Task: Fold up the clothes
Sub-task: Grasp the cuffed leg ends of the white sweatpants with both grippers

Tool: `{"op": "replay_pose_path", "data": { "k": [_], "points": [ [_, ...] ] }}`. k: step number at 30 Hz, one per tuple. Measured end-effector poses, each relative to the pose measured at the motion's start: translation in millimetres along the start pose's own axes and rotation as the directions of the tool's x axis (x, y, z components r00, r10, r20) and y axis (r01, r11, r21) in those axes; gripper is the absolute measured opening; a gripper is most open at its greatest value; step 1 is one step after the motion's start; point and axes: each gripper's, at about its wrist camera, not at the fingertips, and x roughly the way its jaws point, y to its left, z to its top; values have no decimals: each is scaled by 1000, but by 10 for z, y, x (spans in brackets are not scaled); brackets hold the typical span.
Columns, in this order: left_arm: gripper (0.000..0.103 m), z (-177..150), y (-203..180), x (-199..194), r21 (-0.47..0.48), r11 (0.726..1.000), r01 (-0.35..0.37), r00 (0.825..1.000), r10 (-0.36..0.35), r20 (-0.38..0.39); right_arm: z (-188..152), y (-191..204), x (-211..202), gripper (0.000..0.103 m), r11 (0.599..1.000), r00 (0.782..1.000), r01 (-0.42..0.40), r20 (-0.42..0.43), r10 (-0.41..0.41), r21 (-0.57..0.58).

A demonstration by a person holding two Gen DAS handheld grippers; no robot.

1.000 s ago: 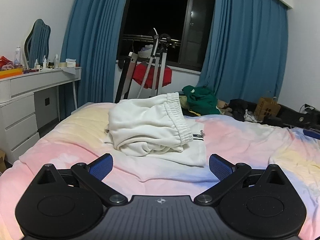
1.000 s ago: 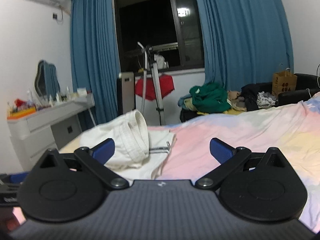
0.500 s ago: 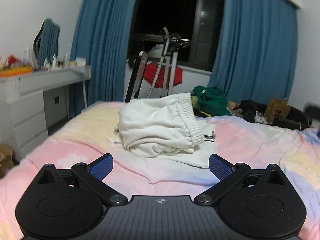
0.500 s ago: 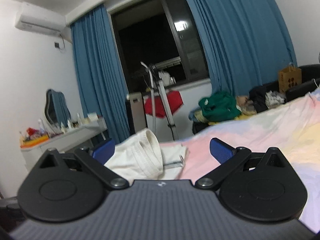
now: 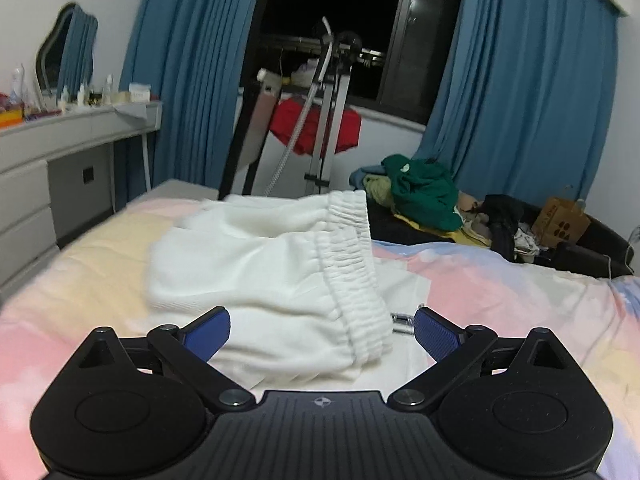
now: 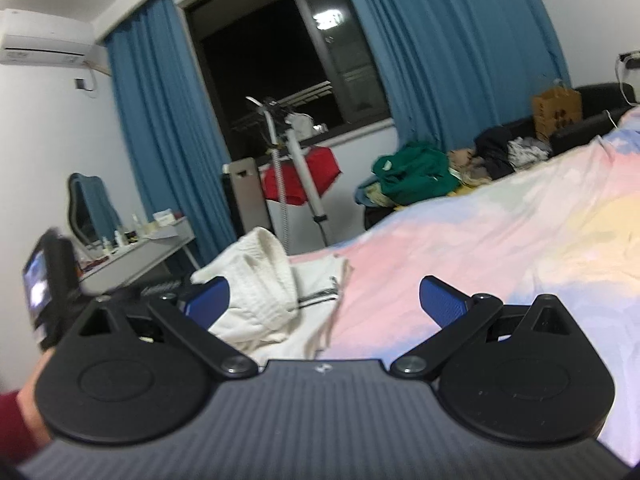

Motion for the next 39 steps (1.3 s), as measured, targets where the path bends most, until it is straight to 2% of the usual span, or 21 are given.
{"op": "replay_pose_path", "data": {
  "k": [3,7,12,13,14,15,17,23,28,30,34,37,39],
  "points": [
    [94,79,-102,449,-30,999,-22,1000,21,-22,-36,-88,131,103,1000,1000,14,-11,-14,22],
    [93,156,-206,909,1,996,-90,996,90,-8,-90,-157,319,102,999,999,22,-37,-20,43],
    [82,221,-124,1243,-54,987,-154,988,153,-11,-175,-275,515,102,997,996,26,-88,-19,78],
    [70,232,-120,1260,-54,986,-155,988,155,-7,-204,-288,540,102,996,995,26,-96,-18,82],
    [53,243,-114,1258,-59,988,-139,990,139,-8,-224,-299,570,102,996,994,25,-104,-16,86],
    [51,258,-109,1241,-65,989,-130,992,130,-7,-239,-304,595,102,996,994,23,-111,-13,90],
    [41,289,-115,1111,-54,990,-128,992,128,14,-273,-299,631,102,995,992,17,-122,-5,95],
    [29,306,-52,299,8,998,-69,993,68,99,-261,-206,645,102,996,989,-40,-136,51,82],
    [21,186,466,-615,-3,1000,-9,996,9,93,-196,-61,558,101,990,980,-131,-143,138,58],
    [21,103,735,-927,-18,1000,-20,996,21,86,-183,28,492,101,985,975,-169,-140,174,43],
    [19,-109,1294,-1266,-75,994,-80,997,81,15,-187,100,386,100,974,962,-215,-157,225,79],
    [15,-292,1672,-1216,-131,982,-135,989,125,-82,-230,72,333,100,959,947,-228,-189,258,167],
    [15,-397,1895,-1176,-169,972,-165,979,141,-144,-278,56,325,95,949,937,-233,-214,277,211]
  ]
}}
